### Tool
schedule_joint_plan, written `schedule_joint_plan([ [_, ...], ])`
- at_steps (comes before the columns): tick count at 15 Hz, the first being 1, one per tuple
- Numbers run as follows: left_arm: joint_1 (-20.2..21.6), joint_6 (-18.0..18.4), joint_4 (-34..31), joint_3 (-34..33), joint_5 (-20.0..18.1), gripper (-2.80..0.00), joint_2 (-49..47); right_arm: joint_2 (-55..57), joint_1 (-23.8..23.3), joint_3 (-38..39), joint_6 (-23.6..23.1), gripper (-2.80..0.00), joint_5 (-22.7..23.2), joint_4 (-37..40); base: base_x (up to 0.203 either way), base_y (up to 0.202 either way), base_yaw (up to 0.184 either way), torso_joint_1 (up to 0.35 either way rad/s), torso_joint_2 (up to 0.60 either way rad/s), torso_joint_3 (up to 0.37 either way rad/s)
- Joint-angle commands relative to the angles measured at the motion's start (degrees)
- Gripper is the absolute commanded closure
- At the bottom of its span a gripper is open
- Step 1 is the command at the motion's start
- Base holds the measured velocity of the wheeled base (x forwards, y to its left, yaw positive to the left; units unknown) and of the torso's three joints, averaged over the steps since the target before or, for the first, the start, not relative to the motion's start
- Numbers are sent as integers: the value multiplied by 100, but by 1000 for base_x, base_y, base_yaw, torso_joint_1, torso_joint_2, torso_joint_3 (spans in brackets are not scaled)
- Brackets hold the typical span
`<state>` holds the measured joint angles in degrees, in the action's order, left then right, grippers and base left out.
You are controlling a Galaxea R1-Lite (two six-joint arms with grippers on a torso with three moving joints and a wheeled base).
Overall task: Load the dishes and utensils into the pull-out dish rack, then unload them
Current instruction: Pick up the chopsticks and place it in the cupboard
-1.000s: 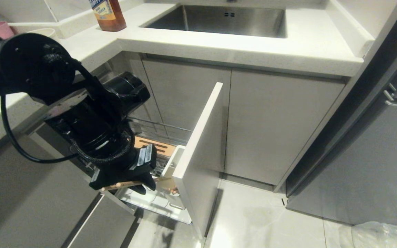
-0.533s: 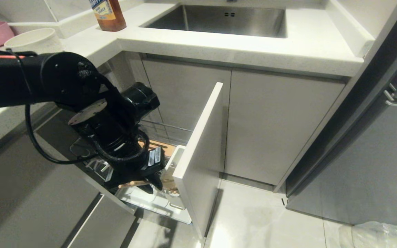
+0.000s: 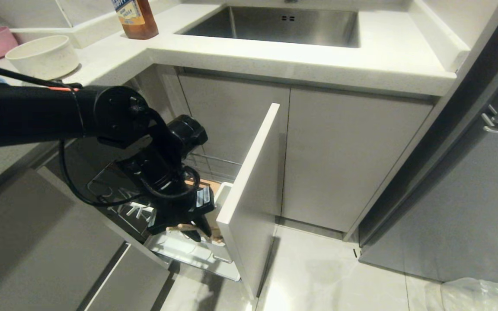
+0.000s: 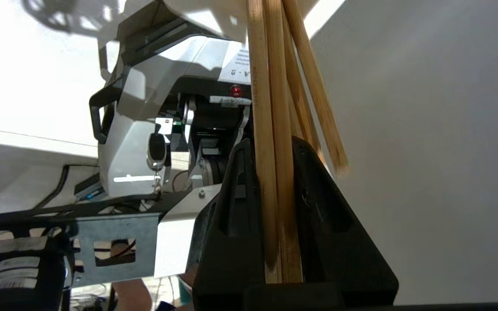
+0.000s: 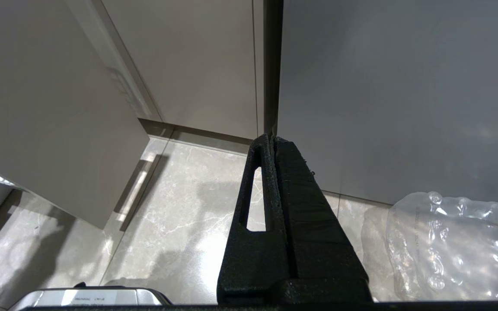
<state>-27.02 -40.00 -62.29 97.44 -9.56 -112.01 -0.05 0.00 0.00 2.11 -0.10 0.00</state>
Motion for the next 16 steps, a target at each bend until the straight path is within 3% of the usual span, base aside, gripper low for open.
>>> schedule_joint_plan([
  [1,58,-26,-24,40,-10,0,-188,5,0,0,0,0,1,0,0,0,0,0,0,0],
  [16,382,-26,289,294,-240,0,-902,5,0,0,0,0,1,0,0,0,0,0,0,0],
])
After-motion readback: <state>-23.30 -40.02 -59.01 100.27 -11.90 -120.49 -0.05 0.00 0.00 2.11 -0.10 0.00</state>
